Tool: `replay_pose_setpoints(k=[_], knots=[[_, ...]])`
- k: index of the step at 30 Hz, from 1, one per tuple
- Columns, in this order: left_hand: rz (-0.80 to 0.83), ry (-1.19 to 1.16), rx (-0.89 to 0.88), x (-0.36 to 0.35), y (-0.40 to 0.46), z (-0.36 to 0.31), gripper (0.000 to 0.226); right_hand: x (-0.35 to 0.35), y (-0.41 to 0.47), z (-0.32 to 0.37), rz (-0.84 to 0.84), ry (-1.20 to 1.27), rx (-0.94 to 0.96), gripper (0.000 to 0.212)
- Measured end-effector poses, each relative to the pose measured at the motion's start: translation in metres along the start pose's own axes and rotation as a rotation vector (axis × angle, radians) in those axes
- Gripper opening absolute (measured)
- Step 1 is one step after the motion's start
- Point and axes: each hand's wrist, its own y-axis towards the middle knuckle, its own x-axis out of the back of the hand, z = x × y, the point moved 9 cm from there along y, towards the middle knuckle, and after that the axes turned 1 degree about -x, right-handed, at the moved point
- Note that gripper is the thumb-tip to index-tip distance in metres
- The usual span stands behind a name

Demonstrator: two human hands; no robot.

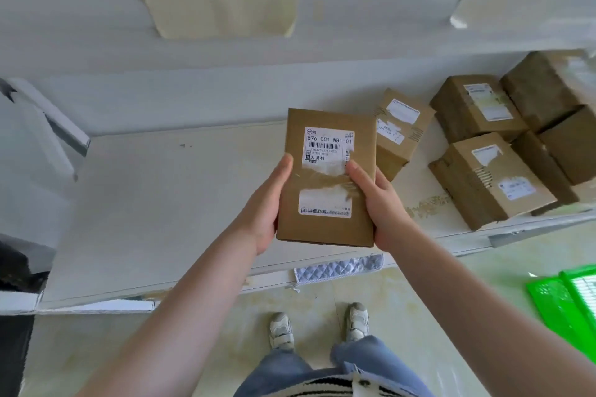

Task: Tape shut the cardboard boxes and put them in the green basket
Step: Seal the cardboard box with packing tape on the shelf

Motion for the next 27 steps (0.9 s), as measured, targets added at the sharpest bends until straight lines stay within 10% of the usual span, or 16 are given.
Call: replay_pose_setpoints(k=[11,27], knots=[[0.056,0.333,-0.096,-0.164,0.024,0.034,0.018,0.161,-0.083,-0.005,-0.436,0.172,0.077,0.041],[0.600,0.571,0.116,-0.594,-0.008,0.232,0.035,0.548,-0.297,-0.087,-1.005,0.558,0.105,0.035]])
